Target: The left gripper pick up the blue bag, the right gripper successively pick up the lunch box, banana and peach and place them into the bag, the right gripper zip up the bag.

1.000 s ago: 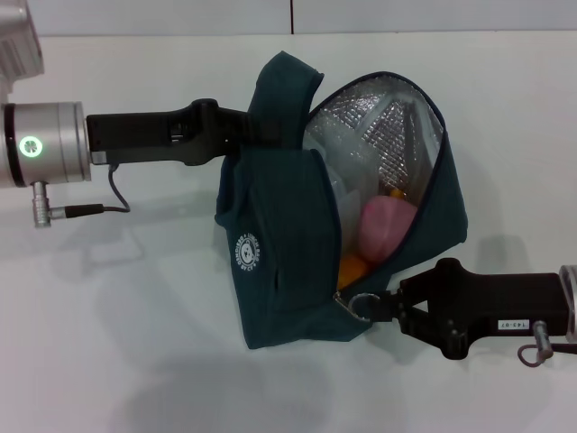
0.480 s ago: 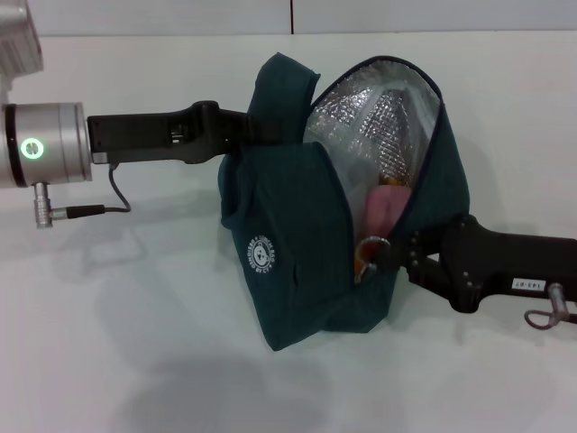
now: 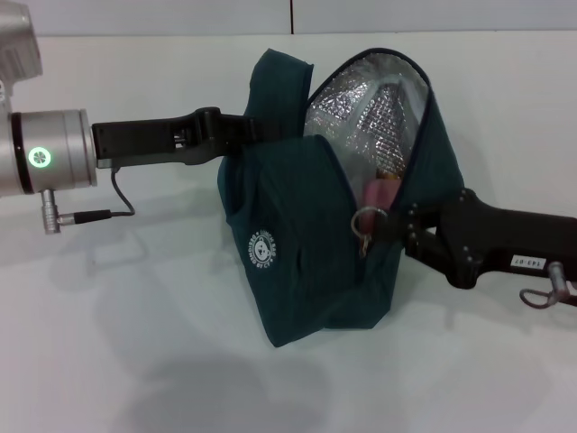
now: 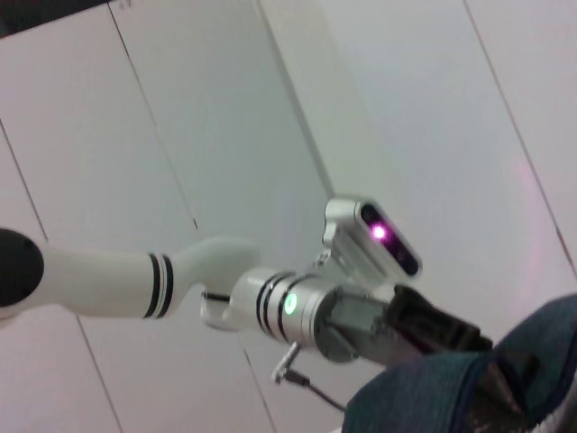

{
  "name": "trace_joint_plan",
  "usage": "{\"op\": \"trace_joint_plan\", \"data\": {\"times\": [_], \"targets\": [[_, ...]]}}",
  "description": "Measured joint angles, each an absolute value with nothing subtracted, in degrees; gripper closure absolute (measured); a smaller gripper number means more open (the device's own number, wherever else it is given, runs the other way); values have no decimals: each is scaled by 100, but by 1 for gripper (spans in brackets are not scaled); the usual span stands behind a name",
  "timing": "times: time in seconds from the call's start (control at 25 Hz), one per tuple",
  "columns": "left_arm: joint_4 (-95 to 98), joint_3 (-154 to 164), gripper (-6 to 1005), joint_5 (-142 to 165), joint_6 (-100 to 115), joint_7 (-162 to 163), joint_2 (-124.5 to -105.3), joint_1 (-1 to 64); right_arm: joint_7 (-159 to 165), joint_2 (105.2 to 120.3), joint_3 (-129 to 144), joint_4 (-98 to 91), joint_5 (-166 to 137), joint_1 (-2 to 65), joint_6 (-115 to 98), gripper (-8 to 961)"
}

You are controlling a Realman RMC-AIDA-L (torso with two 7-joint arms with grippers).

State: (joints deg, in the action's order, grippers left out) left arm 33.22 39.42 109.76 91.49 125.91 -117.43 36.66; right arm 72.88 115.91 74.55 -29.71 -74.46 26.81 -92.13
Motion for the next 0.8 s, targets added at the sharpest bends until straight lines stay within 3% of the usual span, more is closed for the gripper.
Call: {"op": "trace_joint_plan", "data": {"times": [0.12, 0.56, 0.76, 0.8], "targets": [[3322, 3939, 931, 10970, 9106, 12520, -11760, 3622, 7177, 11599, 7459, -2971, -7234, 2681, -9206, 947], [3322, 3949, 734, 10439, 9183, 12010, -11772, 3493, 6807, 11622, 7497, -2406, -6733, 3041, -9138, 947], [3338, 3953, 567, 9795, 9569, 11470, -11797, 3294, 6779, 11619, 7497, -2395, -6691, 3054, -9134, 947], [3352, 3959, 447, 9644, 9635, 11370, -11800, 3224, 6761, 11619, 7497, -2393, -6656, 3054, -9134, 946]]}}
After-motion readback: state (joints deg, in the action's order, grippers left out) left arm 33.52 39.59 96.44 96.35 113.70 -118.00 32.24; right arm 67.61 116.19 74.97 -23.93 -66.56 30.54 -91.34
